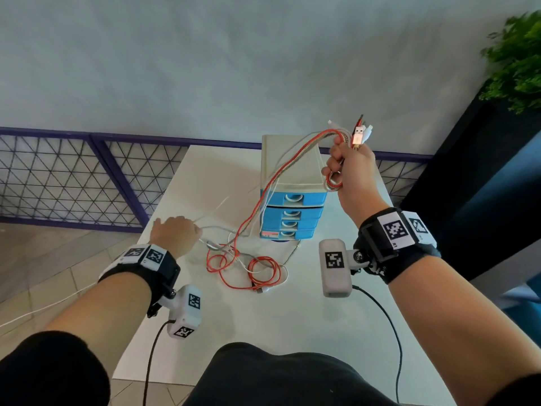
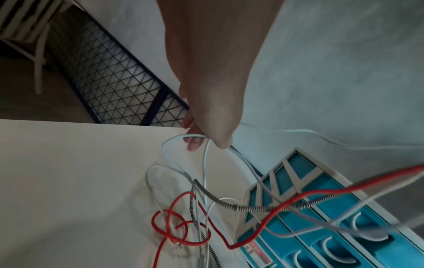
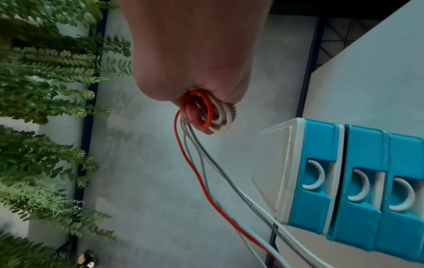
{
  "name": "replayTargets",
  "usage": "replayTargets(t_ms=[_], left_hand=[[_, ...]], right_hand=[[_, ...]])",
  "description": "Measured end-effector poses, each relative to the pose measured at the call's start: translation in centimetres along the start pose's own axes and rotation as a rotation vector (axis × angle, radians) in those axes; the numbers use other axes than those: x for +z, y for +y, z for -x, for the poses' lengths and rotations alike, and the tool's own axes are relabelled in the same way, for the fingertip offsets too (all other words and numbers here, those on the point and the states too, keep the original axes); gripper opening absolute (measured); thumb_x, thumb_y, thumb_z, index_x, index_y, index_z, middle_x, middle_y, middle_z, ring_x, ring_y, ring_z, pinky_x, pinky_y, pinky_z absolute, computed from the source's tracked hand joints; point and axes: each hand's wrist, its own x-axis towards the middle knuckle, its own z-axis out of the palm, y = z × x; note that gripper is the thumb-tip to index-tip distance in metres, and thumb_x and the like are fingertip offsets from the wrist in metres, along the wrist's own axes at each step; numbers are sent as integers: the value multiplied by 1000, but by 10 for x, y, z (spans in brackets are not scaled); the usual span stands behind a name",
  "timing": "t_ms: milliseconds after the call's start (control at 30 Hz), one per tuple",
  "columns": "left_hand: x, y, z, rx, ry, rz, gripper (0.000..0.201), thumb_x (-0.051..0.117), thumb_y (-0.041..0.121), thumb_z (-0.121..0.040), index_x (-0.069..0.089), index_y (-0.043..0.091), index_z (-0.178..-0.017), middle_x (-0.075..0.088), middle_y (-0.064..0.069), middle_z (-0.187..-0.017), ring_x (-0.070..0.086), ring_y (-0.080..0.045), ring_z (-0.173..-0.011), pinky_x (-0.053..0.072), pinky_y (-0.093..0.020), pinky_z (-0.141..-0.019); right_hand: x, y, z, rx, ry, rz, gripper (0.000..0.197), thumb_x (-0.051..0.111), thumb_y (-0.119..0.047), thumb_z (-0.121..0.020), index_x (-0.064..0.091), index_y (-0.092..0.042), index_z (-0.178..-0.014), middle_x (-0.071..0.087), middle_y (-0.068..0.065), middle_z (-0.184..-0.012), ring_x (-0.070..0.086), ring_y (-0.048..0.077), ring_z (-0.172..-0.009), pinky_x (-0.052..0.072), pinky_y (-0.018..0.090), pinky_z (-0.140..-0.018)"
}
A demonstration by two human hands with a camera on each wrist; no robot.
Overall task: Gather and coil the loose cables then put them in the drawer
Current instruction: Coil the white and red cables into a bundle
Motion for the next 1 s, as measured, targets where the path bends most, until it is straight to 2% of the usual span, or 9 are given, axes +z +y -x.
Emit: replayTargets(t_ms=[67, 167, 300, 400, 467, 533, 633, 700, 1000], left_hand=[[-4, -2, -1, -6, 92, 19, 23, 38, 23, -89, 55, 10, -83, 61, -8, -94, 51, -26, -78, 37, -41, -95], [-1, -8, -6, 121, 224, -34, 19, 47, 15, -85, 55, 14, -103, 58, -6, -103, 60, -27, -91, 40, -44, -93], [-1, -5, -13, 249, -126, 163, 69, 52, 17, -82, 24, 21, -145, 27, -8, -150, 34, -28, -135, 28, -47, -109], [-35, 28, -2, 323, -114, 760, 61, 41, 8, -91, 19, 16, -148, 15, 0, -156, 13, -13, -144, 11, -28, -117], [-69, 56, 11, 367, 9, 1050, 43, 34, 13, -99, 34, 20, -142, 32, 10, -145, 26, -1, -135, 17, -5, -103], [-102, 81, 23, 413, -3, 1153, 35, 29, 38, -100, 52, 27, -124, 52, 20, -121, 46, 10, -114, 30, 2, -87], [-122, 100, 26, 461, -189, 1270, 53, 23, 59, -92, 61, 24, -83, 64, 7, -71, 65, -7, -66, 51, -23, -74], [-124, 104, 25, 442, -237, 1270, 52, 30, 57, -92, 55, 13, -80, 49, 1, -56, 49, -12, -43, 48, -31, -57], [-117, 112, 26, 496, -84, 1330, 31, 41, 36, -98, 47, 14, -77, 41, 10, -49, 30, -3, -38, 25, -18, -41]], right_hand=[[-1, -3, 1, -22, -31, 38, 23, 32, -2, -97, 51, -13, -90, 40, -2, -65, 34, 8, -46, 38, 23, -48], [1, -1, 2, 15, -76, 154, 21, 33, -2, -96, 52, -12, -92, 41, -2, -65, 35, 9, -47, 39, 23, -49], [1, 6, 9, 168, -283, 405, 21, 37, 3, -94, 53, -11, -89, 50, 3, -67, 49, 10, -44, 47, 26, -50], [2, 10, 19, 314, -528, 460, 13, 39, -1, -99, 51, -5, -98, 62, 8, -74, 68, 16, -56, 59, 31, -67], [5, 13, 25, 353, -625, 493, 12, 39, -5, -101, 51, -6, -99, 64, 7, -76, 70, 17, -62, 57, 33, -72], [12, 17, 29, 319, -676, 559, 14, 39, -8, -101, 51, -10, -95, 62, 5, -76, 67, 15, -60, 47, 28, -61], [14, 18, 30, 238, -678, 656, 17, 37, -9, -102, 49, -11, -90, 57, 7, -75, 58, 17, -59, 41, 22, -52], [12, 18, 33, 249, -663, 638, 16, 37, -9, -102, 49, -12, -92, 55, 3, -72, 56, 16, -57, 45, 20, -52], [3, 10, 40, 539, -678, 163, 15, 43, -5, -99, 58, -5, -95, 70, 7, -73, 72, 21, -69, 60, 32, -72]])
